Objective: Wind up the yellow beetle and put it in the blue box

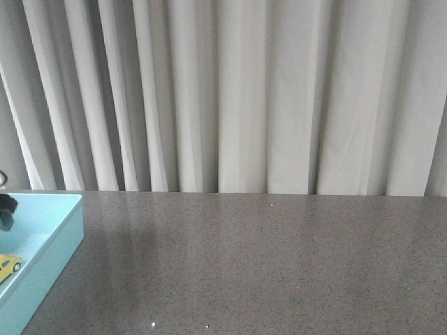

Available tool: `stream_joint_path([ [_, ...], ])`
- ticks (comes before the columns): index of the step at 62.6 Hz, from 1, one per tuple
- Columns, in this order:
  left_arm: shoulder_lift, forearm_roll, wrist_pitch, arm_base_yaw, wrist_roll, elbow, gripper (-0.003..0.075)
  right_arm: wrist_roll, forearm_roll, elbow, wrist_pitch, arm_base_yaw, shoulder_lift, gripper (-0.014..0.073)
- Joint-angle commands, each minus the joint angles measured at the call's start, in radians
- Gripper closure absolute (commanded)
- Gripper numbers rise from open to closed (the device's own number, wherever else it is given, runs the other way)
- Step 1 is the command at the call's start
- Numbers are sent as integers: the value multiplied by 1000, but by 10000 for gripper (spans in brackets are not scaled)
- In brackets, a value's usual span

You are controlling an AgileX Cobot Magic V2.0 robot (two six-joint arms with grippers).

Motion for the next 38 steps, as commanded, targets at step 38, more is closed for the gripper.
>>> stream_joint_path([
  [38,-662,-152,-42,-87,26,485,147,1,-17,-25,-48,4,-9,89],
])
